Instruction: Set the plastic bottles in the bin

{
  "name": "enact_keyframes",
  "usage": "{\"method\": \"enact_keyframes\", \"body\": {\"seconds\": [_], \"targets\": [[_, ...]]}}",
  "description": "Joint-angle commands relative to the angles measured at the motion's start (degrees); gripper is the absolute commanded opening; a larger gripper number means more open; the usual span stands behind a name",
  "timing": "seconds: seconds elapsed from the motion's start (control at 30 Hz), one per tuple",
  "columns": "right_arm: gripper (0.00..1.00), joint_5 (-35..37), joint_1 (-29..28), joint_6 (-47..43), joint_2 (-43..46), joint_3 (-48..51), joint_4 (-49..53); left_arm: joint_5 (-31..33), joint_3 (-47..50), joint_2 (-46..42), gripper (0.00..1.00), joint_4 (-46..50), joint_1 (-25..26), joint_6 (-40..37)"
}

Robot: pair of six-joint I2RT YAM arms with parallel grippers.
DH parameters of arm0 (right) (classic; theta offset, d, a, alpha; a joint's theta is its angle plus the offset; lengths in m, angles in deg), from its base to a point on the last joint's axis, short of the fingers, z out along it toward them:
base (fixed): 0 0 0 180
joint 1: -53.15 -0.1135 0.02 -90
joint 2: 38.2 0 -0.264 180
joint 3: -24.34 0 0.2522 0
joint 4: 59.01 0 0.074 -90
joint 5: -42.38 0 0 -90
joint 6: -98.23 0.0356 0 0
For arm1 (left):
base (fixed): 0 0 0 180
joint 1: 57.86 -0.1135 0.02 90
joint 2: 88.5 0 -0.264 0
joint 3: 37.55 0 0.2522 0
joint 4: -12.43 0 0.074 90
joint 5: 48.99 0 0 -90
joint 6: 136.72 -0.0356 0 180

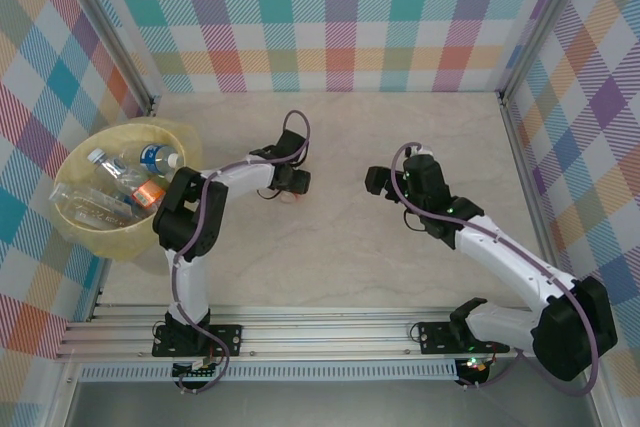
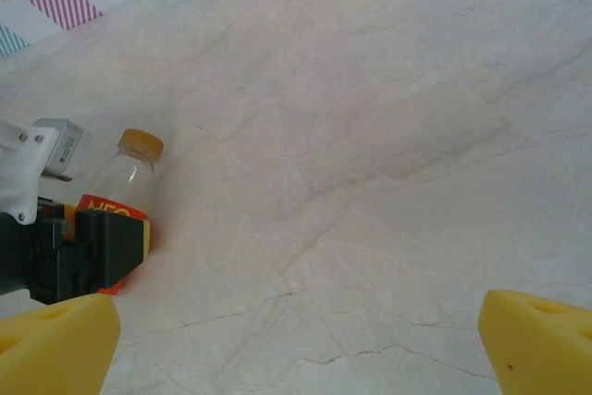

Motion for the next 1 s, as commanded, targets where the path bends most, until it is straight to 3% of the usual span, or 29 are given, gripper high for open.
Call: {"method": "enact_keyframes", "body": {"seconds": [0.0,0.57,0.67,0.8,0.97], "targets": [[1.0,-1.6,0.2,1.6,-0.7,-2.6,-1.4,1.5,1.4,-5.2,0.46,-2.5,0.8,2.7],[1.0,-2.2,0.3,2.8,-0.5,-3.0,-3.5,-1.4,-0.9,-26.4,0.42,5.5,1.5,5.9],[1.0,-5.2,0.3,1.0,0.0,-1.9,-7.3,-2.4,-2.8,-30.1,0.42,6.8,1.3,4.7],[1.0,-8.1,0.3,-0.4,0.8,-1.0,-11.5,0.5,-7.2,-33.8,0.42,11.1,0.5,4.3],[1.0,-12.5,0.3,-3.4,1.5,-1.0,-14.8,8.7,-13.6,-38.1,0.42,17.8,-1.2,3.7]]}}
